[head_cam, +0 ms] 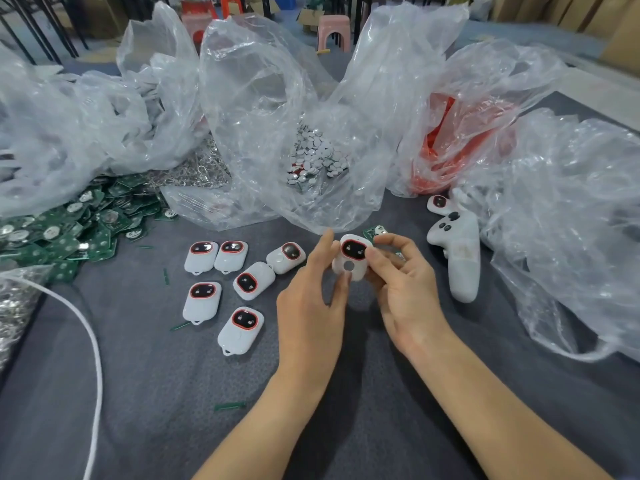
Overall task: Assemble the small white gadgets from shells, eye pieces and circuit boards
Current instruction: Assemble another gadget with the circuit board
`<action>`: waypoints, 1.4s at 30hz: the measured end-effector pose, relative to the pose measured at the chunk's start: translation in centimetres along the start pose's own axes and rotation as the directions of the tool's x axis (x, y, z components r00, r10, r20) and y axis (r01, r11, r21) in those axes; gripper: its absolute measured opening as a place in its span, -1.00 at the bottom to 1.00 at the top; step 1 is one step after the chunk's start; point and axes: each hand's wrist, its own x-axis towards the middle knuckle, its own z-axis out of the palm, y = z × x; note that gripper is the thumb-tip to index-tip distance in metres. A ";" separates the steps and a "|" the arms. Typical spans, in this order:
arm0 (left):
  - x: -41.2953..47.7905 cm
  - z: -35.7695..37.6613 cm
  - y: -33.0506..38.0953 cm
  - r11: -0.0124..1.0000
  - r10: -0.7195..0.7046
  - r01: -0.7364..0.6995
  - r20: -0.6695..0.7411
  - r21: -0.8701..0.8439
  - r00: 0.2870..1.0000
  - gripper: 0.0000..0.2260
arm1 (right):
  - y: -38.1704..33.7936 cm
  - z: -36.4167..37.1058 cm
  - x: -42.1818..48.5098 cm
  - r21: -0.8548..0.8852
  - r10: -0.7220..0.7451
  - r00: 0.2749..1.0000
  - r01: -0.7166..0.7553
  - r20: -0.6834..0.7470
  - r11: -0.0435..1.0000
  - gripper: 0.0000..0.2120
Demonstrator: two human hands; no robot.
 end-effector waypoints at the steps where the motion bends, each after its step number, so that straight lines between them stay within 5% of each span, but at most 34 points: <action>1: 0.0 0.0 0.0 1.000 0.000 0.000 0.001 -0.010 1.000 -0.48 | 0.0 0.0 0.0 -0.020 -0.018 1.000 0.018 0.008 1.000 -0.84; 4: 0.1 0.0 -0.2 0.999 0.032 -0.032 0.019 0.005 0.999 -0.50 | 0.0 -0.2 -0.2 -0.345 -0.264 0.963 0.267 0.056 0.900 -0.80; 6: 0.1 0.2 -0.2 0.989 -0.053 0.061 0.065 -0.136 0.997 -0.57 | 0.2 -0.4 -0.4 -0.613 -0.487 0.851 0.495 0.197 0.616 -0.78; 8: 0.2 0.2 0.3 0.825 -0.255 0.322 0.202 -0.464 0.946 -0.65 | 0.4 -0.3 -0.7 -0.698 -0.563 0.755 0.600 0.335 0.390 -0.79; 11: 0.6 0.2 0.1 0.479 -0.446 0.548 0.348 -0.686 0.825 -0.74 | 0.9 0.2 -1.2 -0.721 -0.535 0.704 0.653 0.467 0.230 -0.69; 13: 1.0 0.1 0.0 0.413 -0.496 0.563 0.342 -0.716 0.798 -0.78 | 0.7 0.5 -1.4 -0.719 -0.486 0.695 0.672 0.530 0.177 -0.61; 16: 1.6 -0.4 -0.7 0.343 -0.559 0.574 0.330 -0.743 0.761 -0.86 | -1.0 1.0 -1.1 -0.733 -0.204 0.802 0.596 0.561 0.326 -0.56; 18: 2.0 -0.6 -1.0 0.362 -0.578 0.566 0.298 -0.741 0.760 -0.87 | -3.0 1.6 -0.2 -0.757 -0.029 0.835 0.513 0.550 0.405 -0.68; 22: 2.6 -0.7 -1.5 0.418 -0.621 0.563 0.229 -0.713 0.750 -0.86 | -7.2 4.8 4.4 -0.722 -0.117 0.866 0.474 0.487 0.504 -0.78; 28: 2.8 -0.8 -1.7 0.556 -0.579 0.554 0.190 -0.619 0.793 -0.82 | -3.4 9.0 17.2 -0.934 0.052 0.933 0.357 0.355 -0.019 -0.71; 32: 2.3 -0.6 -1.4 0.774 -0.446 0.453 0.126 -0.443 0.886 -0.78 | 0.7 9.1 19.6 -0.935 0.037 0.944 0.329 0.327 -0.135 -0.81; 36: 2.3 -0.4 -1.1 0.828 -0.416 0.421 0.097 -0.371 0.904 -0.76 | 1.1 8.9 19.7 -0.924 0.006 0.927 0.374 0.375 -0.075 -0.91; 42: 2.2 -0.3 -1.0 0.862 -0.394 0.402 0.091 -0.308 0.915 -0.78 | -1.5 5.9 13.4 -0.797 -0.230 0.938 0.341 0.258 0.498 -0.84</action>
